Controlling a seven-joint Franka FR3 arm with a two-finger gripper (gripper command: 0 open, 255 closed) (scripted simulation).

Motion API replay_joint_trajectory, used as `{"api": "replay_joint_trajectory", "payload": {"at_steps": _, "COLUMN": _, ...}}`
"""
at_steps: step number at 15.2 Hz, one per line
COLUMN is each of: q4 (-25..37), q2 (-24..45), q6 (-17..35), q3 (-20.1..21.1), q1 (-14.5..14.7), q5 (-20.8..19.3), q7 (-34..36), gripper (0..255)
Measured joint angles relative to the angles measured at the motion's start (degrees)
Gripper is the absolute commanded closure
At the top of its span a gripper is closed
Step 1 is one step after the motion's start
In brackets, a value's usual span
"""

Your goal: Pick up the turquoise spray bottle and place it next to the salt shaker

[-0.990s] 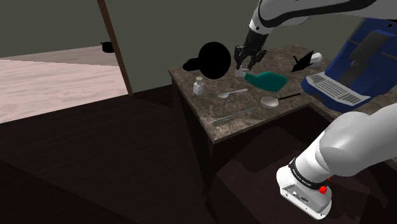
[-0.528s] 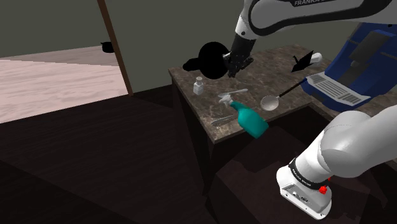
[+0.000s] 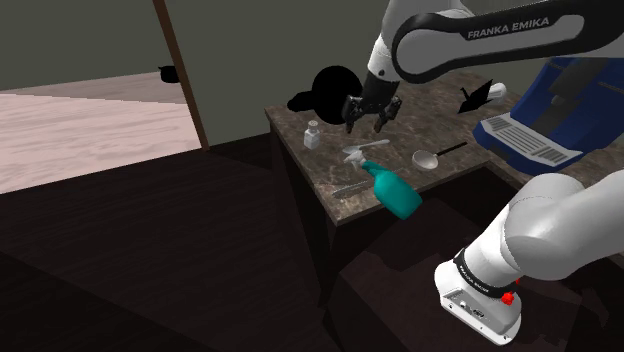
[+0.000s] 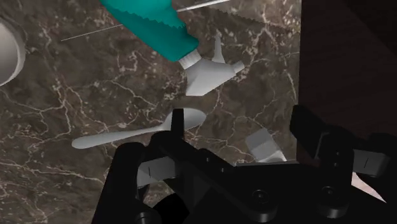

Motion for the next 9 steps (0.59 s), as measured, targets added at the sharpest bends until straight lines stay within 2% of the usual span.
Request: {"api": "replay_joint_trajectory", "payload": {"at_steps": 9, "q4": -24.59, "q2": -14.95, "q6": 14.39, "q3": -3.74, "q1": 0.58, "q5": -6.01, "q7": -15.56, "gripper": 0}}
